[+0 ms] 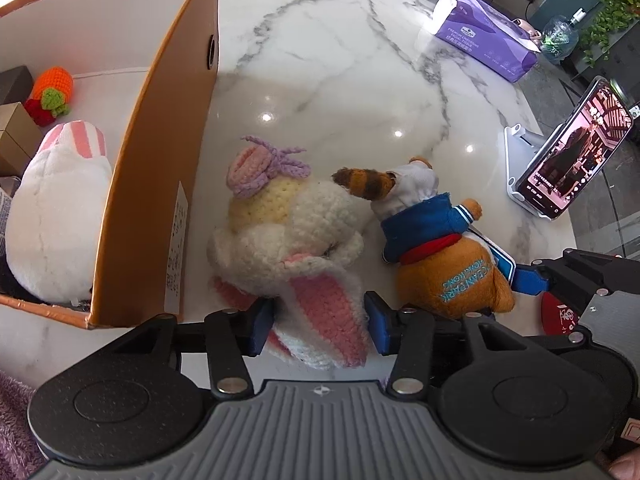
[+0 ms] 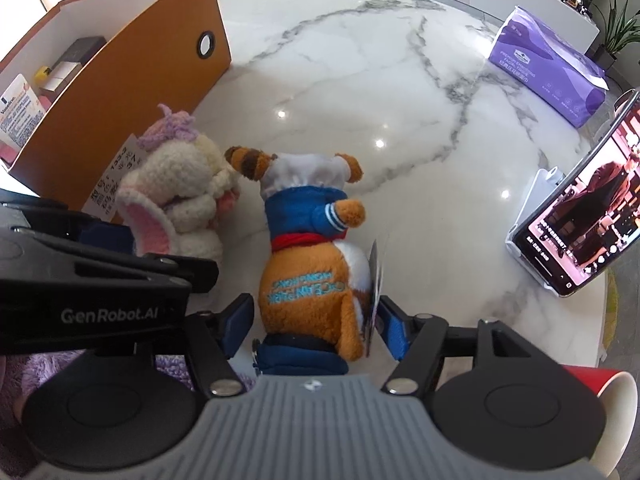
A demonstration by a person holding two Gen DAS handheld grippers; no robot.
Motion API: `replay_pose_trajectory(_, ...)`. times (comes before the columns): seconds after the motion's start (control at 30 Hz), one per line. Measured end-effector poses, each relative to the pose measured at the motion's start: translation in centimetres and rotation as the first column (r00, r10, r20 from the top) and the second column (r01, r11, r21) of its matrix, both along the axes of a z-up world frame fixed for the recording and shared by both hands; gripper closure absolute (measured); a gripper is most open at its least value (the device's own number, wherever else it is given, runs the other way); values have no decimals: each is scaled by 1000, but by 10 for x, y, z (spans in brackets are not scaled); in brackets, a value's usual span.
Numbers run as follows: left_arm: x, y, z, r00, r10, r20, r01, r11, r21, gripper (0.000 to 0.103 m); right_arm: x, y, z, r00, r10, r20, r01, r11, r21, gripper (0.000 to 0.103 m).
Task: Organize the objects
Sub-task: 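Grasp the orange plush toy with the right tool while the left tool grasps the crocheted bunny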
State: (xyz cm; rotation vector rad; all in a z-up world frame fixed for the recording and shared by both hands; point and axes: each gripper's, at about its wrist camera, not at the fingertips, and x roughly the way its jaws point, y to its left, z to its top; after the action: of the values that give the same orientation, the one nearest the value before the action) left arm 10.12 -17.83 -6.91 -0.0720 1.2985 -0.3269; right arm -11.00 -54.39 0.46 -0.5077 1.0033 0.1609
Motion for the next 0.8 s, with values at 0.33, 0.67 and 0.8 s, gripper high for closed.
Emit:
replay_pose_trajectory(0.33,2,-3,-2,1000,-10,17,11,1000,-9,48,-2,5,-2,998,44,34,-42,998,-42,43)
replay_pose_trajectory(0.67,-3,0,3,997,-68,34,69,997,-31,61,-6,5,0,998,44,45,-42,998,-45,45)
replay_pose_trajectory(0.8,-11,7,14,995,-88,53,91,994,-54,62,-14,11,4,996,64,58,-59,995,-85,45)
